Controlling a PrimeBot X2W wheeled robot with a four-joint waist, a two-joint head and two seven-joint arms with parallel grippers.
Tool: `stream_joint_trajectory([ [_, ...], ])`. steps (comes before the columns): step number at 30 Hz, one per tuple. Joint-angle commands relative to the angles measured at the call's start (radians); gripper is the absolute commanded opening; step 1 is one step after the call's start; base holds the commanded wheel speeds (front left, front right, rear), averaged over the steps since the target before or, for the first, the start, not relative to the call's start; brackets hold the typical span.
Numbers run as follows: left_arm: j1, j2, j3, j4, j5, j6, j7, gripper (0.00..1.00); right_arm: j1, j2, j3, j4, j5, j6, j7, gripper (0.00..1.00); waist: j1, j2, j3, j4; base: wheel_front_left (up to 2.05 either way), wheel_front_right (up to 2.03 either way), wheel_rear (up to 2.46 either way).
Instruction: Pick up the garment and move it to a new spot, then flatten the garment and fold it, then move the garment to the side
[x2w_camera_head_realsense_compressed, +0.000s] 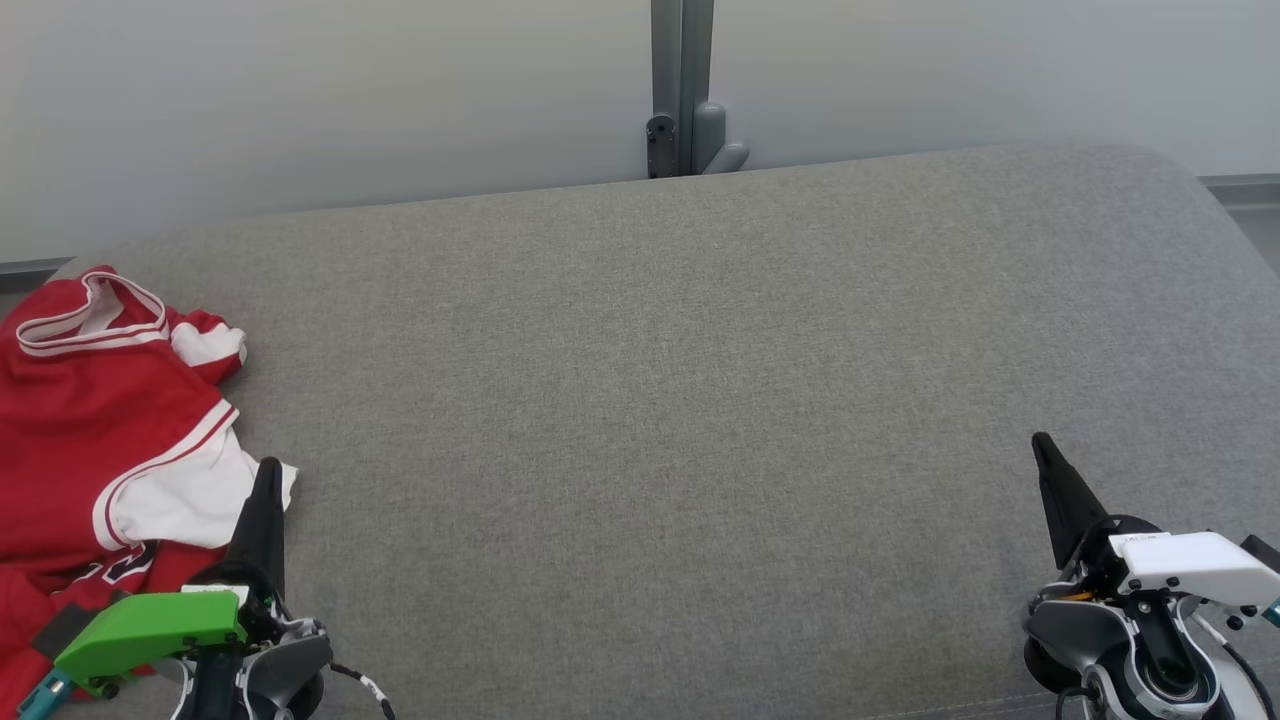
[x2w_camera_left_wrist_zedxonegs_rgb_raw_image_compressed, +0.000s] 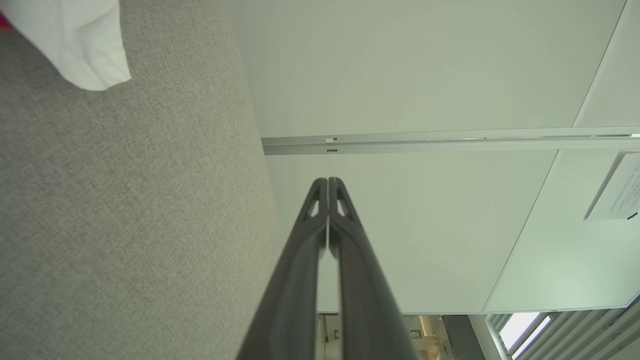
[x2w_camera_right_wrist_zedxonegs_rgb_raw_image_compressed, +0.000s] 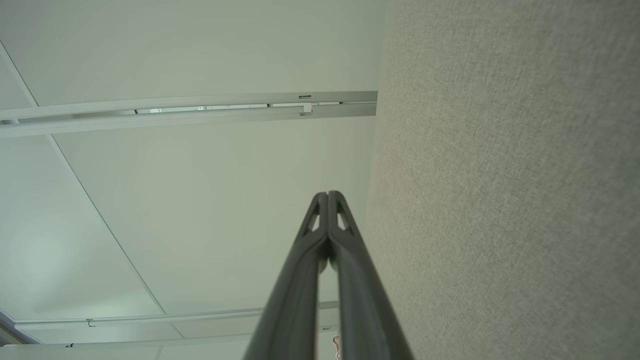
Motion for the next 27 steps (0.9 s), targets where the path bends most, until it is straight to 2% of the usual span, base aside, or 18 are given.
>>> stream_joint_trajectory([
  [1, -0.013, 0.001, 0.001, -0.003, 0.007, -0.004, -0.002, 0.0, -0.009, -0.005, 0.001, -0.003, 0.005, 0.0, 0.003, 0.0, 0.0, 0.0078, 0.0, 0.0, 0.0, 0.0, 0.0],
  [27, -0.013, 0.001, 0.001, -0.003, 0.007, -0.004, -0.002, 0.0, -0.009, -0.005, 0.001, -0.003, 0.005, 0.0, 0.003, 0.0, 0.0, 0.0078, 0.0, 0.0, 0.0, 0.0, 0.0],
])
